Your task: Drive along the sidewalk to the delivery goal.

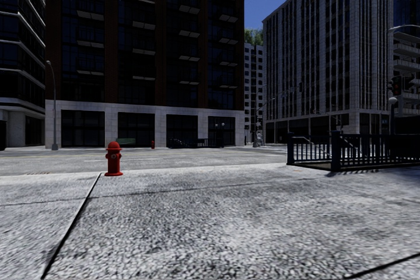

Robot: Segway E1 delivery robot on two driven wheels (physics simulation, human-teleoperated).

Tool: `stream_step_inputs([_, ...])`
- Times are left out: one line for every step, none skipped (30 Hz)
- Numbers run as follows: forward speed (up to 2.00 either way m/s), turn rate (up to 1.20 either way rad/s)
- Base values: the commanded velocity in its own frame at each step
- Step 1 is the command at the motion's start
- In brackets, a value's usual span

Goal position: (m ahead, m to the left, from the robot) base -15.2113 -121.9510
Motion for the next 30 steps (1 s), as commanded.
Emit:
stream_step_inputs([0.86, 0.00])
stream_step_inputs([0.86, -0.31])
stream_step_inputs([0.89, -0.48])
stream_step_inputs([0.96, -0.54])
stream_step_inputs([0.96, -0.54])
stream_step_inputs([1.16, -0.55])
stream_step_inputs([1.48, -0.56])
stream_step_inputs([2.00, -0.56])
stream_step_inputs([2.00, -0.56])
stream_step_inputs([2.00, -0.57])
stream_step_inputs([2.00, -0.57])
stream_step_inputs([2.00, -0.58])
stream_step_inputs([2.00, -0.61])
stream_step_inputs([2.00, -0.64])
stream_step_inputs([2.00, -0.65])
stream_step_inputs([2.00, -0.66])
stream_step_inputs([2.00, -0.66])
stream_step_inputs([2.00, -0.66])
stream_step_inputs([2.00, -0.66])
stream_step_inputs([2.00, -0.66])
stream_step_inputs([2.00, -0.74])
stream_step_inputs([2.00, -0.82])
stream_step_inputs([2.00, -0.82])
stream_step_inputs([2.00, -0.84])
stream_step_inputs([2.00, -0.84])
stream_step_inputs([2.00, -0.84])
stream_step_inputs([2.00, -0.84])
stream_step_inputs([2.00, -0.84])
stream_step_inputs([2.00, -0.84])
stream_step_inputs([2.00, -0.84])
